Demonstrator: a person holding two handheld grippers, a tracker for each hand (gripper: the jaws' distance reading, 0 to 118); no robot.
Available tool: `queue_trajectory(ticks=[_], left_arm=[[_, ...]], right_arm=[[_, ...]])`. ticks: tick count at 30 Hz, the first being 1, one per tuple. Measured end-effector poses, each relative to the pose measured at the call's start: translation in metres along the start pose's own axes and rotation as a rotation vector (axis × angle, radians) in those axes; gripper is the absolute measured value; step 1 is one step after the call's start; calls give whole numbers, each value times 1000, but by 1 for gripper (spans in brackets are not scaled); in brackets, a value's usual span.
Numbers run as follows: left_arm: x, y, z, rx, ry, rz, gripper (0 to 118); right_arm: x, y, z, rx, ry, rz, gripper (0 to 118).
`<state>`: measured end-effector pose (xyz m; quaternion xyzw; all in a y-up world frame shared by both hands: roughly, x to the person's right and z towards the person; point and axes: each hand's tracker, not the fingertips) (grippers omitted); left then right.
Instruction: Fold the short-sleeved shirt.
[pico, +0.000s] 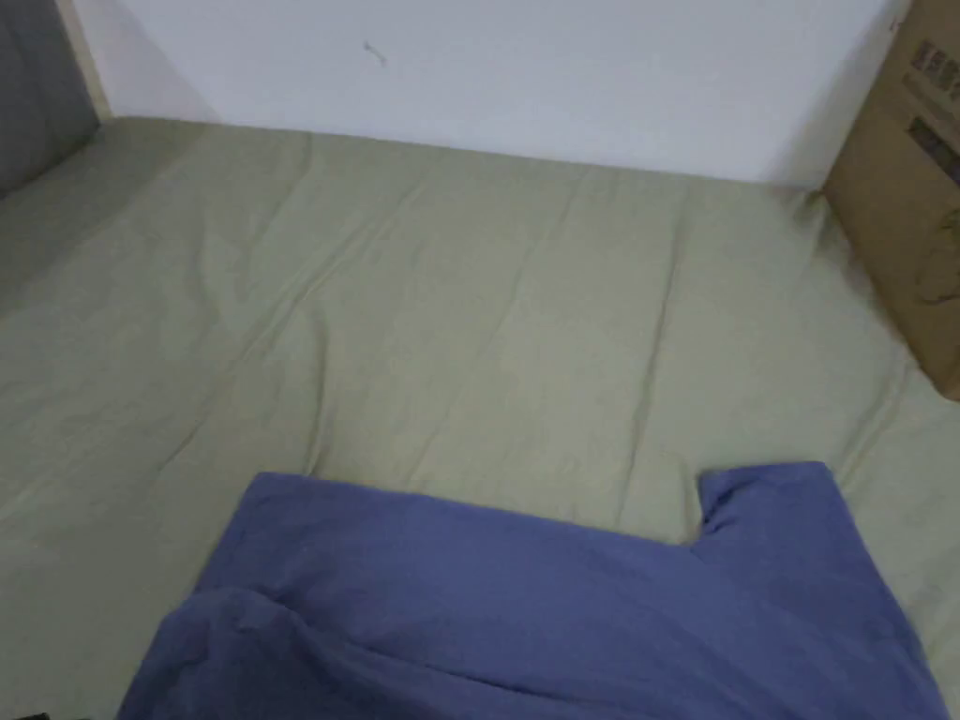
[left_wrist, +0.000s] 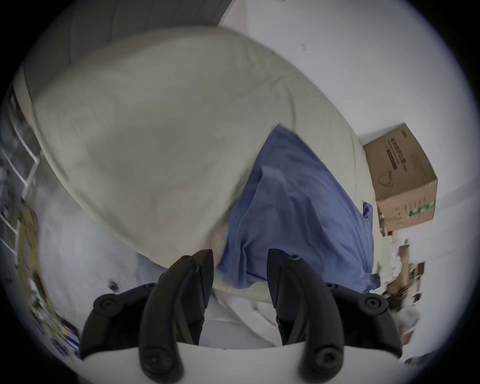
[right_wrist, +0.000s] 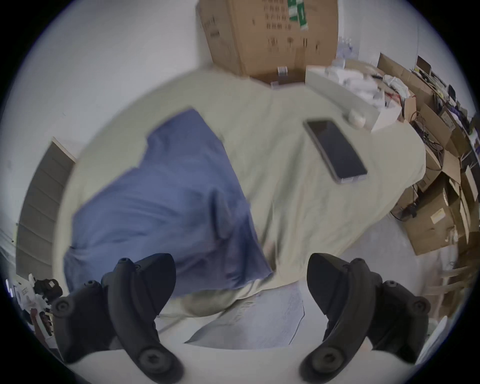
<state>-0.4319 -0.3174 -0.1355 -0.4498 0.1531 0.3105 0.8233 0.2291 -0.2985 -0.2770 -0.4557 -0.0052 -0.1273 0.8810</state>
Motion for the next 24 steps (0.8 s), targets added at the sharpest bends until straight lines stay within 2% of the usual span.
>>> queue_trajectory(ticks=[1,2,3,4,5,6,8,10,11,12,13,15,18,19,22,24], left_arm=[[7,1,7,21,29,-34,36],[10,4,7,37,52,-45,11],[11,9,5,44,66,-30,0],[12,16,1,26,27,8,0],[25,27,-2,20,-43,39,0],[30,37,-9,37,-89,44,0],[47,64,-27,44,-101,4,0],[71,98,-51,70,-115,-84,0],[80,112,-68,76,-112,-121,4],[88,126,-86,73,-108,-166,18],[100,140,-104,69,-106,-204,24],[113,159,-139,20,-81,-243,30],[126,177,-185,-87,-57,-265,48],[129,178,-196,-126,-34,-275,50],[134,169,-223,-234,9,-312,47],[135,163,-216,-198,89,-418,24]], right_arm=[[-1,1,5,-14,0,2,104],[-4,4,4,-53,-8,2,98],[-4,2,1,-65,-5,9,55],[-8,-1,-4,-50,-15,15,1],[-8,-3,-11,-6,-79,12,0],[-11,0,-17,-96,-8,5,0],[-23,-1,-26,-99,27,-39,0],[-27,3,-36,-134,53,-48,0],[-36,3,-37,-130,40,-49,0],[-39,6,-40,-139,31,-46,0],[-42,8,-43,-151,26,-36,0],[-39,10,-47,-168,24,-18,0],[-41,15,-46,-174,19,-3,0],[-39,16,-45,-176,18,-1,0],[-35,22,-45,-178,4,6,0],[-41,31,-47,-183,-10,20,0]])
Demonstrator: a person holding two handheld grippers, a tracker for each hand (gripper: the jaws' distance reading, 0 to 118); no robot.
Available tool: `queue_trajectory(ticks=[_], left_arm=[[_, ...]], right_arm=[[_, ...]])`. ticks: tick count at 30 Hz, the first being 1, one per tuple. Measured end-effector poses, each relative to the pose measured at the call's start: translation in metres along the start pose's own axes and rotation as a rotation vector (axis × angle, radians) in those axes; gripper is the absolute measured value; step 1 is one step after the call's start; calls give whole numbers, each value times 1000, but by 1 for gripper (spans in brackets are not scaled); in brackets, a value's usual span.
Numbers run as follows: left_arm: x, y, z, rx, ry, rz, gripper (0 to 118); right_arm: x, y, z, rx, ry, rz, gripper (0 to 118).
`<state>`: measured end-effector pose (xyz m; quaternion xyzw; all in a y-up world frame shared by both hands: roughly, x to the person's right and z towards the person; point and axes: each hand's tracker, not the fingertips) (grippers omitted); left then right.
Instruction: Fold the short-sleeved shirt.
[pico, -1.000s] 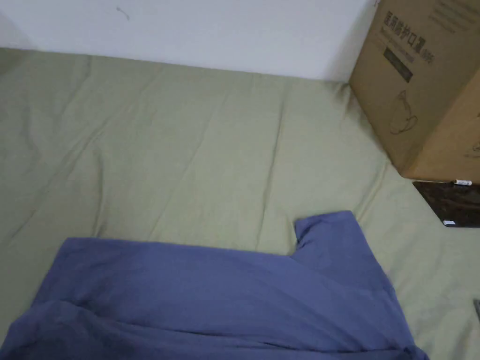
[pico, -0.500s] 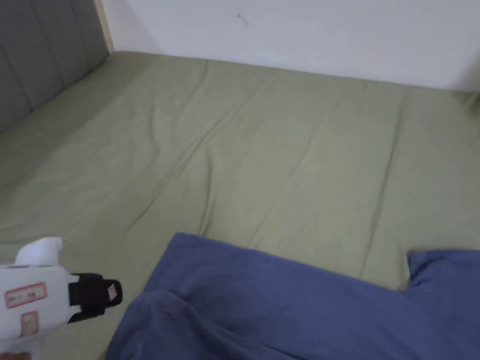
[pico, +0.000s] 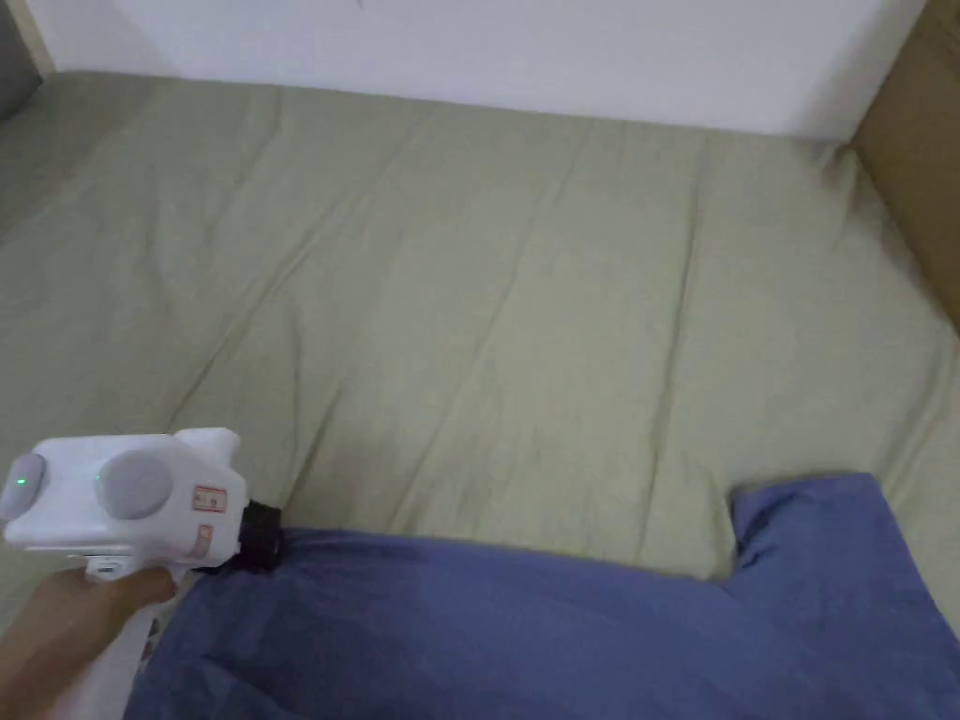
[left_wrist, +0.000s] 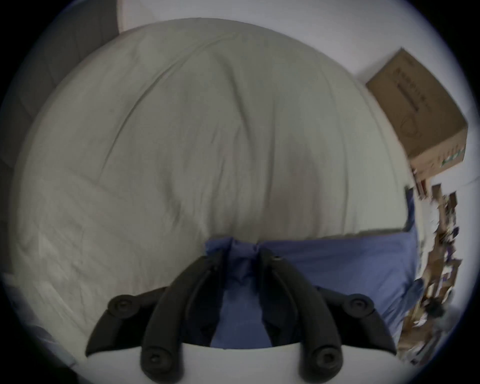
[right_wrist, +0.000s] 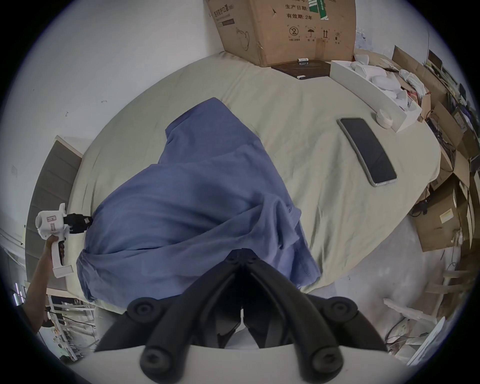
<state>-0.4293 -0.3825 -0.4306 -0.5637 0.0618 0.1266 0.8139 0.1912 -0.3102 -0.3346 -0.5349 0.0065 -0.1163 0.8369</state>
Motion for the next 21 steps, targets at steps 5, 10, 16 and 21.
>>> queue_trajectory(ticks=[5,10,16,21], left_arm=[[1,-6,12,-76,-81,43,2],[-4,-10,-4,-68,-101,165,2],[-14,-3,-10,-88,-114,177,2],[-6,-5,-17,-63,-73,132,2]], right_arm=[[-5,54,-7,74,-14,82,0],[-21,131,-53,124,-36,158,86],[-49,189,-130,26,-88,175,93],[-62,184,-176,-211,-198,277,90]])
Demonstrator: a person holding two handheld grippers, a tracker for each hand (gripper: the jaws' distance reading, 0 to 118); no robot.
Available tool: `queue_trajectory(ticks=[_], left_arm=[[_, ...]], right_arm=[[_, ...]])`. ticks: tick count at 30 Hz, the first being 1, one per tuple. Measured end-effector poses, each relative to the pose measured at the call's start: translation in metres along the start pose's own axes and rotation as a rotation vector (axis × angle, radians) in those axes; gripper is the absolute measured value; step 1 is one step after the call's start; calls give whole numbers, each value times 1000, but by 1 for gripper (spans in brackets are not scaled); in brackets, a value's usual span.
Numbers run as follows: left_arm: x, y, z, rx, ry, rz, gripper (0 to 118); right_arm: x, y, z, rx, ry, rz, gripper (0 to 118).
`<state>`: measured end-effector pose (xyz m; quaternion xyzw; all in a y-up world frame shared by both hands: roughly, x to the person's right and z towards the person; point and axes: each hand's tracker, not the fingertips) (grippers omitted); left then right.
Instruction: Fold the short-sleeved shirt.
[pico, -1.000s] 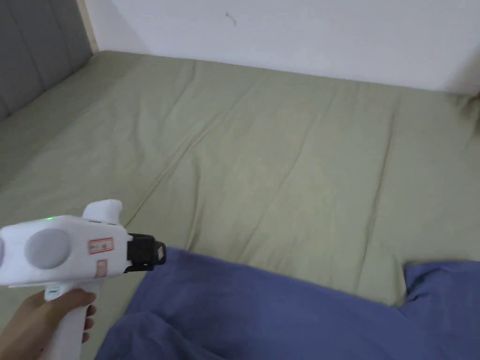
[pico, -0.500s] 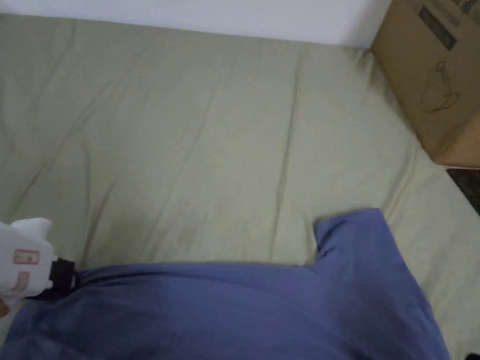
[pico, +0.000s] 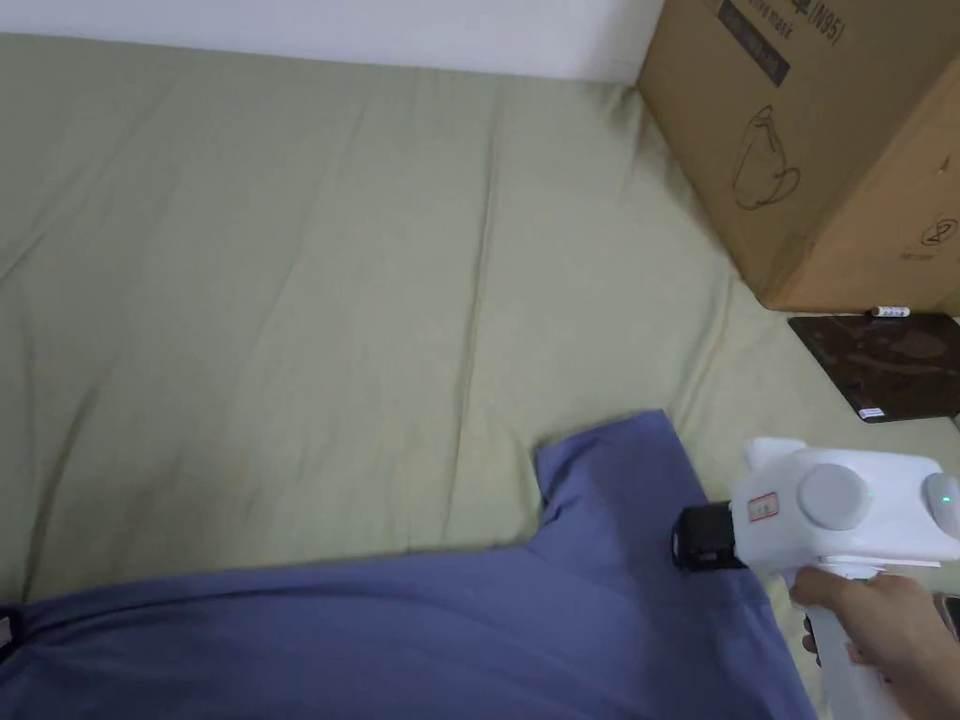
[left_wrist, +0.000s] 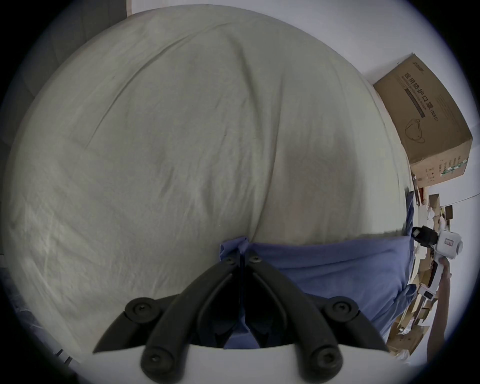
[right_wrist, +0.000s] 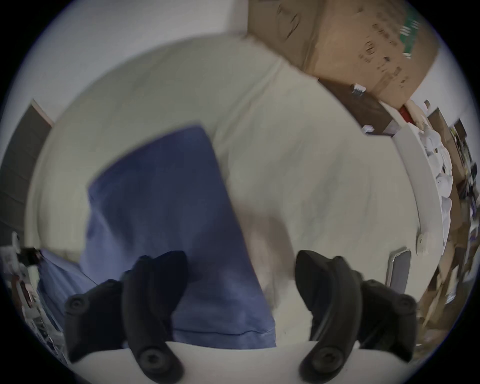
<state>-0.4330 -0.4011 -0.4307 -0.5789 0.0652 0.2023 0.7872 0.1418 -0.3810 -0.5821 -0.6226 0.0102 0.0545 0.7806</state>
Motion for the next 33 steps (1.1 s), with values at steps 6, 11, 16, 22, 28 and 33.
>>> queue_trajectory(ticks=[6,11,16,22,28,33], left_arm=[[9,-2,4,31,67,-64,2],[19,-8,68,100,24,-121,2],[5,-53,146,204,-75,-102,2],[-5,-139,171,185,-119,-58,2],[-40,-187,102,27,-73,64,2],[-31,-195,78,41,-103,148,2]], right_arm=[[-8,-8,32,63,29,31,1],[15,-36,98,200,149,-10,1],[42,-103,159,304,185,-35,1],[58,-203,179,290,196,-128,1],[48,-254,102,49,99,-128,1],[32,-253,54,61,84,-142,1]])
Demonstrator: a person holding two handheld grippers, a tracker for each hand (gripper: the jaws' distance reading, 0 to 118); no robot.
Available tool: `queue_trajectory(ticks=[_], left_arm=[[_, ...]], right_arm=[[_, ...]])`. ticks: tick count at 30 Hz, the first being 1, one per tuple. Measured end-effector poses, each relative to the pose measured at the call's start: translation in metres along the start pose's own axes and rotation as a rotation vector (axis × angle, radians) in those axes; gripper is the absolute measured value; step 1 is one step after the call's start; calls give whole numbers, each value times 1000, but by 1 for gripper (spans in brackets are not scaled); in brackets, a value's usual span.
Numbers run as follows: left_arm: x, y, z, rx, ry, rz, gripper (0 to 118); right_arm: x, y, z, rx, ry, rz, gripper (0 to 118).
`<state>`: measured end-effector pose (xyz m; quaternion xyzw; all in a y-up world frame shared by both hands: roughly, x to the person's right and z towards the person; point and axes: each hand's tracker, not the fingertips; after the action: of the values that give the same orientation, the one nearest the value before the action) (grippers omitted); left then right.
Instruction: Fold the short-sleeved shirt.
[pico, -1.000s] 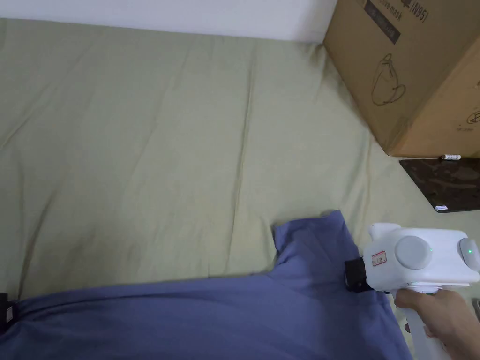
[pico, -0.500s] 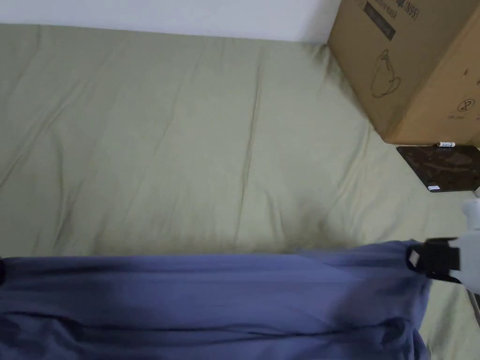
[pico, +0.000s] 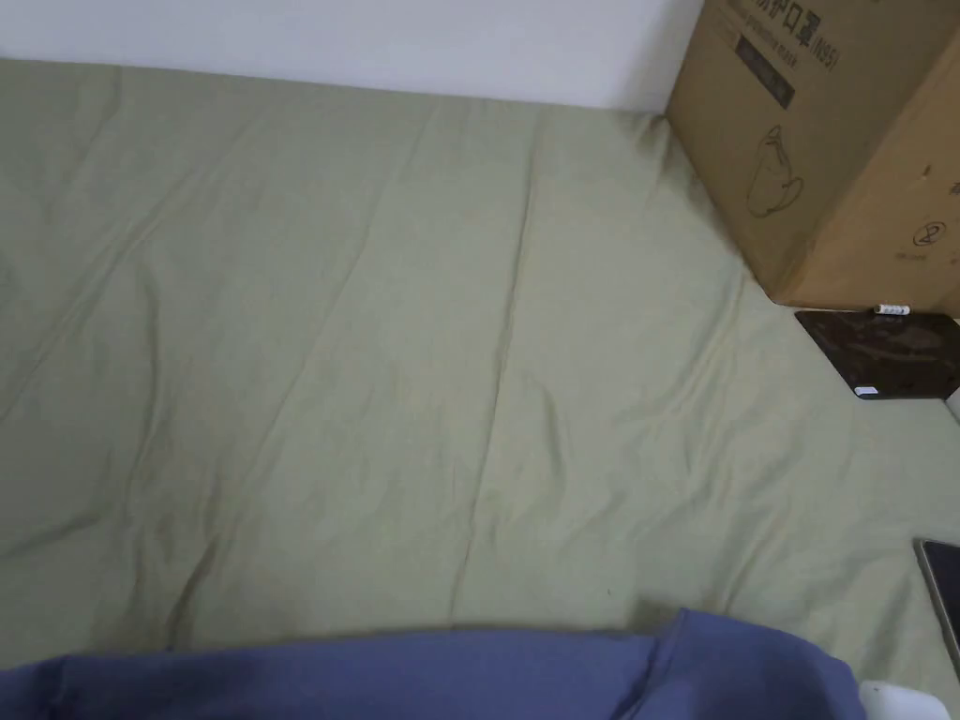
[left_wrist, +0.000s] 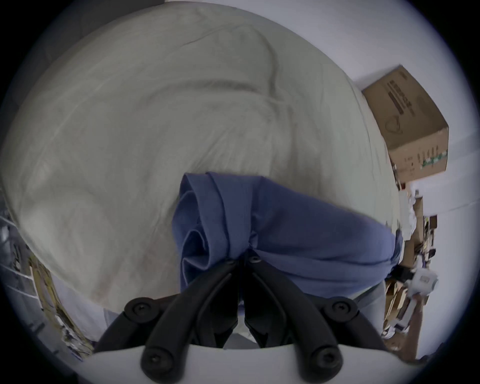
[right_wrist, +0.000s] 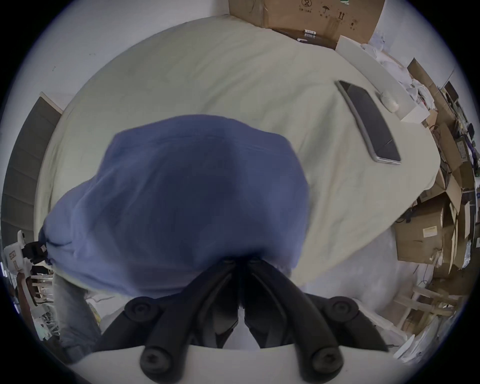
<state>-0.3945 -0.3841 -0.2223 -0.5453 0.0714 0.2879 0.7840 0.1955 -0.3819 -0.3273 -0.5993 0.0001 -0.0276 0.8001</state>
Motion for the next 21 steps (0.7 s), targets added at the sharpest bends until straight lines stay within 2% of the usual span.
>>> queue_trajectory(ticks=[2,4,5,6,7,9,10,11,12,13,14,15,16,18,19,21], left_arm=[[-1,-1,1,-5,-14,2,4],[-3,-5,10,22,-94,44,8],[-7,-9,19,39,-160,107,14],[-10,-12,32,57,-238,181,31],[-26,-9,39,86,-271,230,42],[-35,-19,76,196,-291,237,57],[-37,-26,91,254,-310,239,66],[-39,-30,102,300,-273,229,77],[-44,-35,110,300,-236,237,77],[-51,-38,111,263,-209,247,68],[-58,-43,110,249,-168,259,45],[-56,-52,104,258,-157,279,0],[-61,-59,99,256,-127,311,0],[-69,-60,89,216,-144,345,0],[-62,-64,85,219,-176,366,0],[-64,-59,81,227,-250,380,0]], right_arm=[[4,3,-4,11,-2,6,2],[13,0,1,24,20,-5,3],[18,-3,9,41,52,-32,4],[25,-5,21,55,79,-73,13],[33,-8,38,76,92,-113,32],[49,-19,70,149,154,-176,99],[57,-26,86,198,194,-197,109],[62,-31,97,229,215,-217,110],[66,-36,105,239,216,-241,110],[61,-44,112,224,196,-255,109],[60,-48,113,207,174,-254,103],[58,-53,114,204,158,-239,62],[52,-57,109,221,124,-216,0],[37,-59,99,185,127,-210,0],[31,-57,95,126,182,-222,0],[20,-55,90,145,240,-227,0]])
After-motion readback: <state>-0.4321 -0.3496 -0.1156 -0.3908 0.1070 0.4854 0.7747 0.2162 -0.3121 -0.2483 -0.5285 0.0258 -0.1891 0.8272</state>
